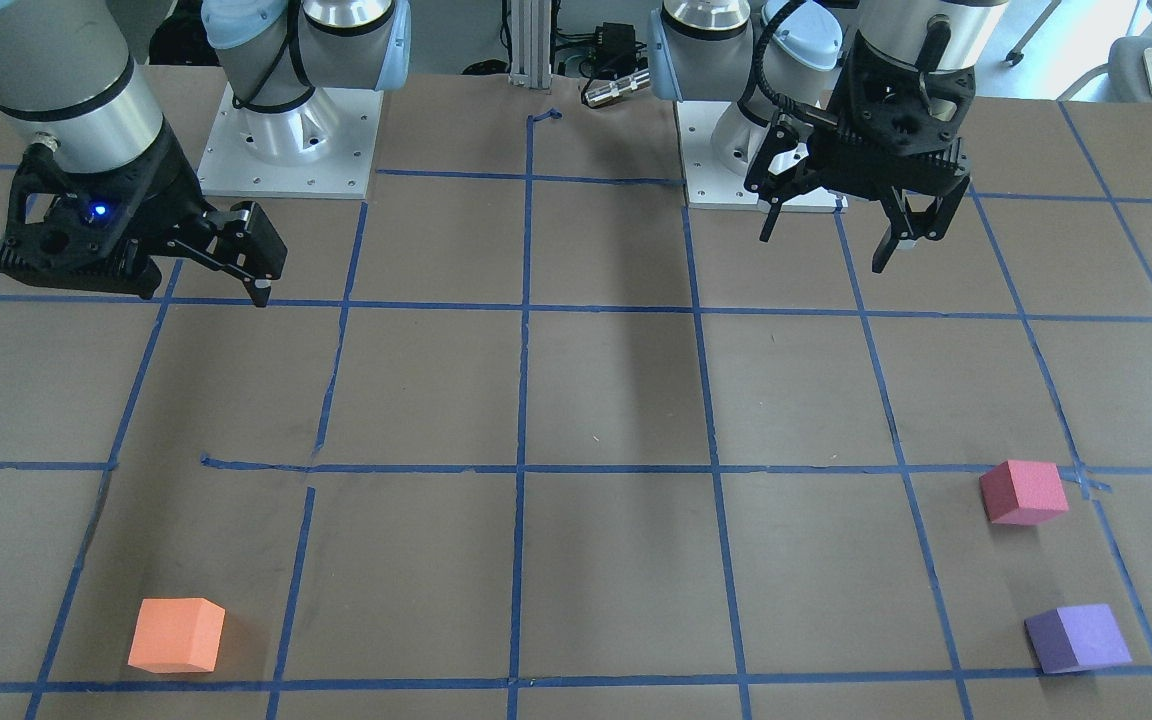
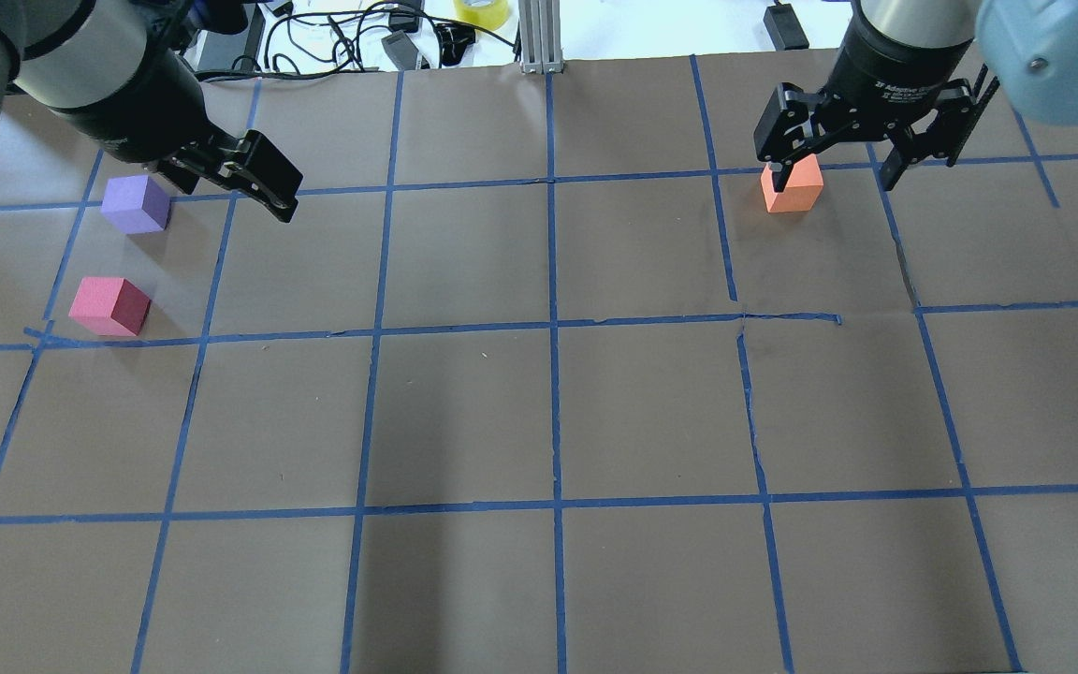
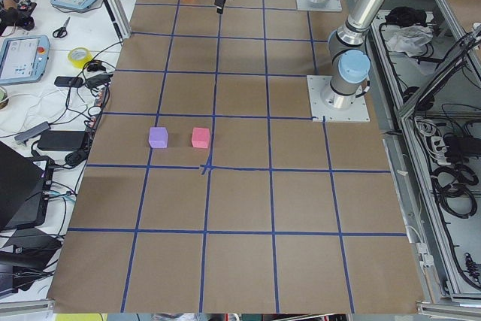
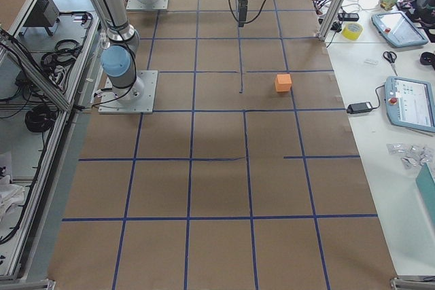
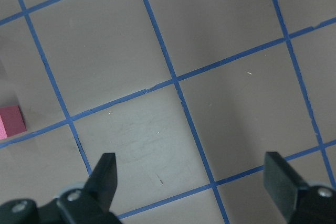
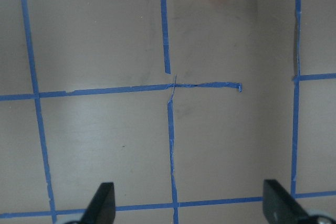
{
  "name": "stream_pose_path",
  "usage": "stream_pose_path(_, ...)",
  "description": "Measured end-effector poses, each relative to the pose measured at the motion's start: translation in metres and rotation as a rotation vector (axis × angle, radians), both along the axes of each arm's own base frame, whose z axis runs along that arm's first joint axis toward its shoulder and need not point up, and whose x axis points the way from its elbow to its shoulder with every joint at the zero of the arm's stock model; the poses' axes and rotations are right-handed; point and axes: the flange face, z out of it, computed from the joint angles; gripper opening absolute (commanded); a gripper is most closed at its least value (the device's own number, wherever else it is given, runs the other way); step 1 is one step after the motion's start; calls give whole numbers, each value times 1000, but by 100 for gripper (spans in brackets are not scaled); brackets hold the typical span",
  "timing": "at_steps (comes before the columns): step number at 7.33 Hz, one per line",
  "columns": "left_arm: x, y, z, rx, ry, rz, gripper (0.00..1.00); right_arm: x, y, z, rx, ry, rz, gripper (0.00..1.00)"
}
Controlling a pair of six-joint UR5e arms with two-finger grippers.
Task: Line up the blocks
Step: 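Lower the open right gripper over the orange cube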
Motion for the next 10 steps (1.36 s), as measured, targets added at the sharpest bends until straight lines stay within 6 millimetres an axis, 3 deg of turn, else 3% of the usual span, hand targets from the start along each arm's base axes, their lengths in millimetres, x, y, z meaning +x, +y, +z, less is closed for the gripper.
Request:
stream_pose_path(2,0,1,-4,5,0,1,100,-8,-28,-20,-45,18,19,100)
stream_pose_path(4,1,1,-4,1,0,2,100,-36,-71,-57,-94,20,81,100)
stream_pose_path(6,1,2,-4,-1,-1,3,100,-65,-118,-117,-134,27,158,100)
stream_pose_path(10,0,2,-3,-3,-1,1,100,-75,-173,-222,-180,8,182,100)
